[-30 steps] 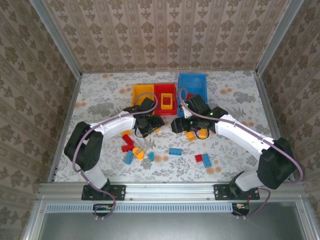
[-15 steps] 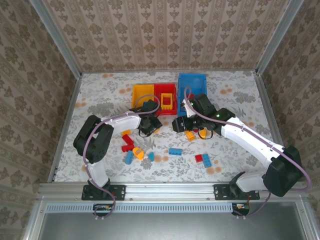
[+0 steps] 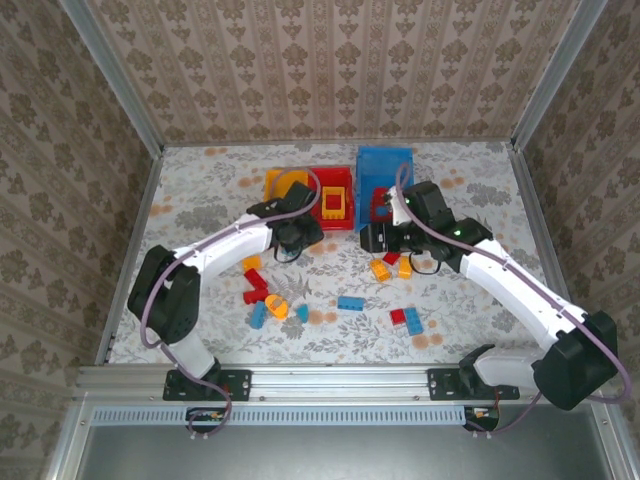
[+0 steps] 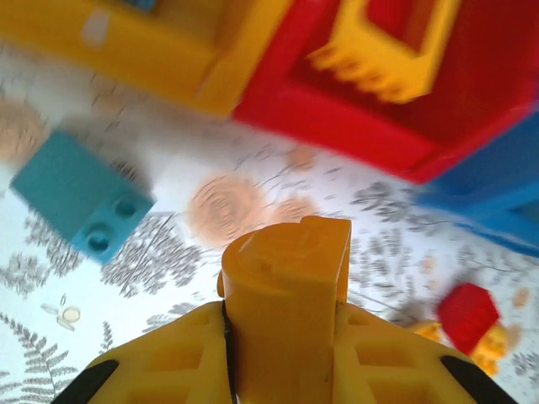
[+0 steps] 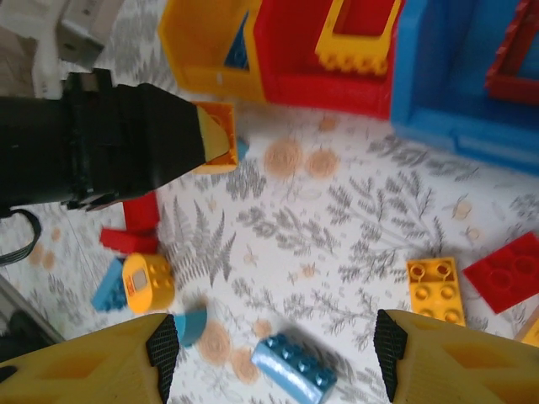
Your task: Sort the legos into containers by color
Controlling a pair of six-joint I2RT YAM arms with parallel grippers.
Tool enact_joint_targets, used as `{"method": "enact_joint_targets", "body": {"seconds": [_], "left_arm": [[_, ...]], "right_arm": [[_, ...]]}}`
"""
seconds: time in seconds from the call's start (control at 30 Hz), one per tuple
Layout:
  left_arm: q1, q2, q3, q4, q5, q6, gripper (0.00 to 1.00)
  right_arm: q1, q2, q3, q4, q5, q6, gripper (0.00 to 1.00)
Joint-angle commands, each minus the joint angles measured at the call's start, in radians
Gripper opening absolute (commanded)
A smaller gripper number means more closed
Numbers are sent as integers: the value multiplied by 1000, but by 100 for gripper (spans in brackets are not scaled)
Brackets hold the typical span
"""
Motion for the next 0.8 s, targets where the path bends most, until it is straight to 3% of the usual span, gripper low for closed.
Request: {"method": "enact_joint_targets", "body": {"seconds": [0.0, 0.4, 0.53, 0.77], "left_arm": [[13, 61, 156, -108, -17, 171, 24], [119, 624, 883, -311, 52, 435, 25], [128, 704, 960, -350, 59, 439, 29], [105, 688, 945, -329, 79, 454, 48]], "right_arm": [[-28, 7, 33, 46, -37, 51, 66], [-68, 67, 139, 17, -37, 59, 66], [-69, 65, 142, 11, -32, 62, 66], [-69, 70, 130, 14, -27, 70, 67]]}}
